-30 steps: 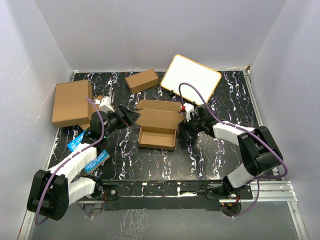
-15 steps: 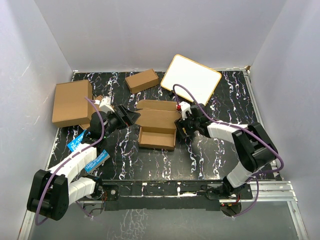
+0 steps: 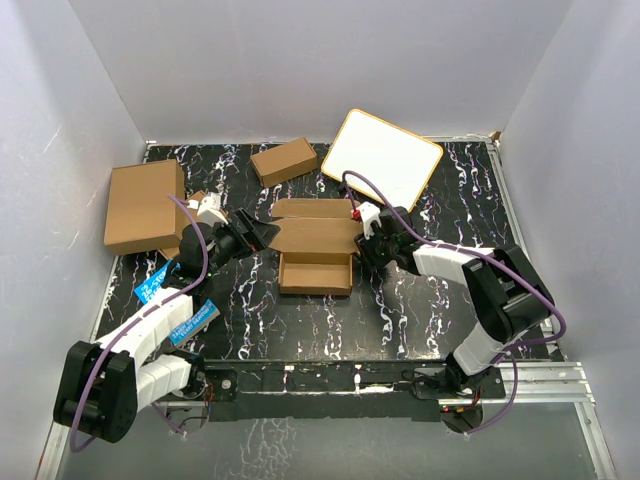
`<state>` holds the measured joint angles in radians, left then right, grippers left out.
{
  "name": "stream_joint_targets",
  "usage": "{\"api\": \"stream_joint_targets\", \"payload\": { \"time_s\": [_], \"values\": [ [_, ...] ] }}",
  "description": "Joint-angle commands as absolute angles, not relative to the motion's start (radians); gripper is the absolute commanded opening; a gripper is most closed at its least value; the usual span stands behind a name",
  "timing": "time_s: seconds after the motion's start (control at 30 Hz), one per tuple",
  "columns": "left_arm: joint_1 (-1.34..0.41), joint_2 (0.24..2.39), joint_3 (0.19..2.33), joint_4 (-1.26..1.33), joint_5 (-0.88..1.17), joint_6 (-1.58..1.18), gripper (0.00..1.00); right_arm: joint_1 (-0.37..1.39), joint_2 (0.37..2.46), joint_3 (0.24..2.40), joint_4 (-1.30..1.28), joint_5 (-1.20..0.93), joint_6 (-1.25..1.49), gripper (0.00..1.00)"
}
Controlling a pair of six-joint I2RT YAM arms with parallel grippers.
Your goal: Fold the paper box
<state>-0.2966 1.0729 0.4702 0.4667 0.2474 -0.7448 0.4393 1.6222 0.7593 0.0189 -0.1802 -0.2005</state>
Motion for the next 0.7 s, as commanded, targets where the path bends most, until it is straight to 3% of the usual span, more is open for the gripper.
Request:
{"api": "stream_joint_targets", "payload": {
  "time_s": [0.0, 0.67],
  "values": [
    [-0.291, 1.05, 0.469, 0.472, 0.245, -0.744, 0.97, 0.378, 1.588, 0.785, 0.014, -0.186, -0.243, 0.31],
    [-0.293, 1.028, 0.466, 0.452, 0.239, -0.731, 0.97, 0.073, 1.597, 0.912, -0.334, -0.495, -0.502, 0.14]
  ]
}}
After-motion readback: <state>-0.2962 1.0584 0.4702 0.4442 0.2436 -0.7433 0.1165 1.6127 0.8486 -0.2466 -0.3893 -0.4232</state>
